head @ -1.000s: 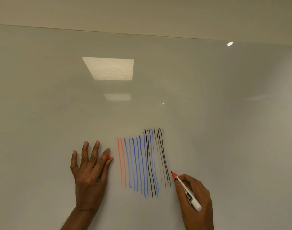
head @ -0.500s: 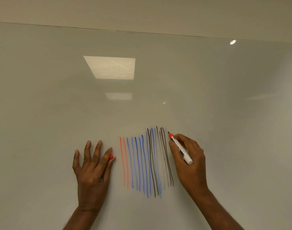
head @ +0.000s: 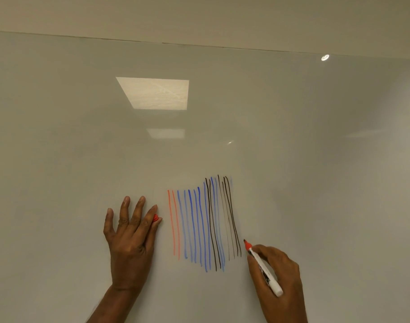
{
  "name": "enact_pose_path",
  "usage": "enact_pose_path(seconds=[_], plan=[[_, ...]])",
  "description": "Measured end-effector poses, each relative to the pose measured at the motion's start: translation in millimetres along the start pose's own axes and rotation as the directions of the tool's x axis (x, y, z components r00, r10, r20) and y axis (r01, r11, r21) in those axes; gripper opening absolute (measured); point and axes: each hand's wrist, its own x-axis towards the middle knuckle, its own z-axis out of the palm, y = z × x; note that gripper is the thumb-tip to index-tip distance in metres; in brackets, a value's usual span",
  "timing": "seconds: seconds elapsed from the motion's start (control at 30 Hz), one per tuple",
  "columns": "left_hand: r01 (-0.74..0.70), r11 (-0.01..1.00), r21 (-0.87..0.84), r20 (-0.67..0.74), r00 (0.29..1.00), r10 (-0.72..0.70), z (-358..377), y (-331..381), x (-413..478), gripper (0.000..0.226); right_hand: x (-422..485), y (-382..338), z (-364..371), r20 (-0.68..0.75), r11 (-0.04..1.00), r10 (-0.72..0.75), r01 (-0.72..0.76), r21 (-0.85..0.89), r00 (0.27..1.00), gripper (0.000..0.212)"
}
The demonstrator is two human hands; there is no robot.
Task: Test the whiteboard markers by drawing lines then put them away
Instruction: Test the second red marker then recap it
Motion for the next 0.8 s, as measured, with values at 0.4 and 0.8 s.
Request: enact_pose_path(seconds=[0.4, 0.8], plan=[[0.384, 0.883, -0.268, 0.118, 0.923, -0.366, -65, 46, -37, 0.024, -53, -116, -8, 0.358, 0.792, 0.323, -0.457, 0.405, 0.876, 0.023], [0.765, -0.434, -0.476, 0.791, 0.157, -0.591, -145, 84, -22, 0.029, -85, -177, 29, 0.591, 0.700, 0.241, -0.560, 0.443, 0.769, 0.038]])
